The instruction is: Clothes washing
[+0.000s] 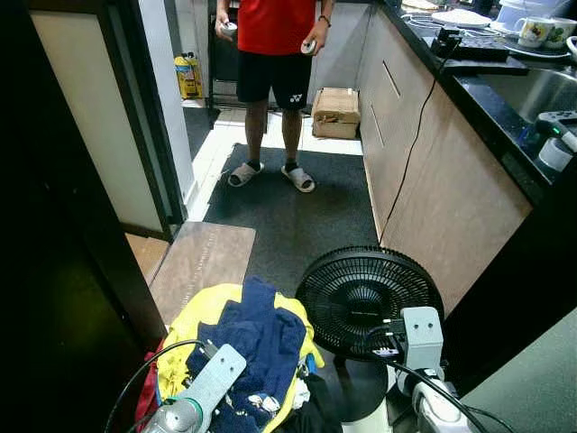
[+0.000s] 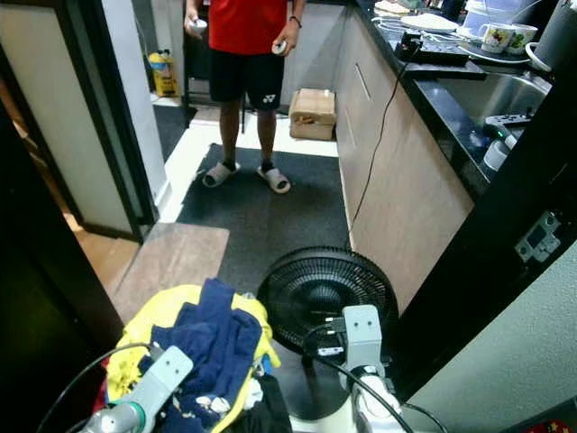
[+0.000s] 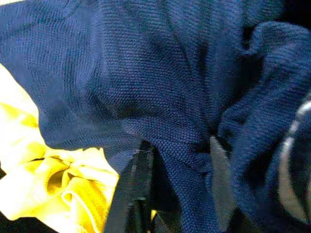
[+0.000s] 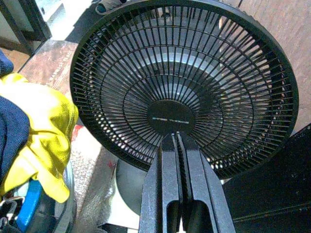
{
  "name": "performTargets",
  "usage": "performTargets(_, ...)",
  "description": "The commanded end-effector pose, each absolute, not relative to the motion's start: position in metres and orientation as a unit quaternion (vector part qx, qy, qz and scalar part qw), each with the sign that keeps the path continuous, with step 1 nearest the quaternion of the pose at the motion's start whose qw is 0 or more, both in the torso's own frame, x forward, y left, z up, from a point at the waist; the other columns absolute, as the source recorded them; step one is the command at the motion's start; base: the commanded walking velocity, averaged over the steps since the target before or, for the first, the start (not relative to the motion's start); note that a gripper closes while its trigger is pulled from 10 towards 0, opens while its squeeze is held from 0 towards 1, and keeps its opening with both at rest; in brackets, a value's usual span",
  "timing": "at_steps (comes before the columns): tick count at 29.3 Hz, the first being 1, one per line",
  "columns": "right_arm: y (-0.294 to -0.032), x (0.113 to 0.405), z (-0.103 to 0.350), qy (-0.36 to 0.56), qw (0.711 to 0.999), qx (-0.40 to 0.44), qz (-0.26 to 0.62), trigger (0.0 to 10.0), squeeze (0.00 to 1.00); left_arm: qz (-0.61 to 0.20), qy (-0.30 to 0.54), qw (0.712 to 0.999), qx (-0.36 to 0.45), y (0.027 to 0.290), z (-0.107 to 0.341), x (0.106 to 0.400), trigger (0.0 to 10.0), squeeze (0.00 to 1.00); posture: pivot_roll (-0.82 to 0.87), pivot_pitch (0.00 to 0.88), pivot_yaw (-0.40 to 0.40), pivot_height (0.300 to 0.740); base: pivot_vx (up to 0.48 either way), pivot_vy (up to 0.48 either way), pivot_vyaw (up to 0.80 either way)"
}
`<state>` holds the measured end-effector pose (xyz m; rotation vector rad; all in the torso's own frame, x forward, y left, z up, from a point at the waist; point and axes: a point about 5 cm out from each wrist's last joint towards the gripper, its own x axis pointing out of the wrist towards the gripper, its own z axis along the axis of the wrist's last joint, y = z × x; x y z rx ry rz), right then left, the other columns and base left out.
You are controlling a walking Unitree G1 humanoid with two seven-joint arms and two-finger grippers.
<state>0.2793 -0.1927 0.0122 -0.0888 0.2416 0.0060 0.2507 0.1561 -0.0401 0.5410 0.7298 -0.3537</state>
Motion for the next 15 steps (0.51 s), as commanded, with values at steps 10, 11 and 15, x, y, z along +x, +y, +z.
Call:
performTargets(10,-0.195,0.276,0.009,0.127,0.991,-0.039,-0.004,10.0,0.00,-0.158,0.368,0.879,0.259,0.166,-0.048,0.240,0.0,0.00,0.06,0.034,0.020,0.740,0.000,0.000,0.00)
performTargets(11,-0.195,0.277,0.009,0.126,0.991,-0.039,-0.004,10.0,0.00,-0.156,0.356,0.886,0.253,0.167,-0.044,0.242,0.0,0.00,0.06,0.029,0.023,0.740,0.000,0.000,0.00)
performTargets(15,-0.194,0.278,0.011,0.123,0.992,-0.037,-0.005,10.0,0.00,-0.149,0.329,0.901,0.239,0.169,-0.036,0.249,0.0,0.00,0.06,0.028,0.024,0.740,0.000,0.000,0.00)
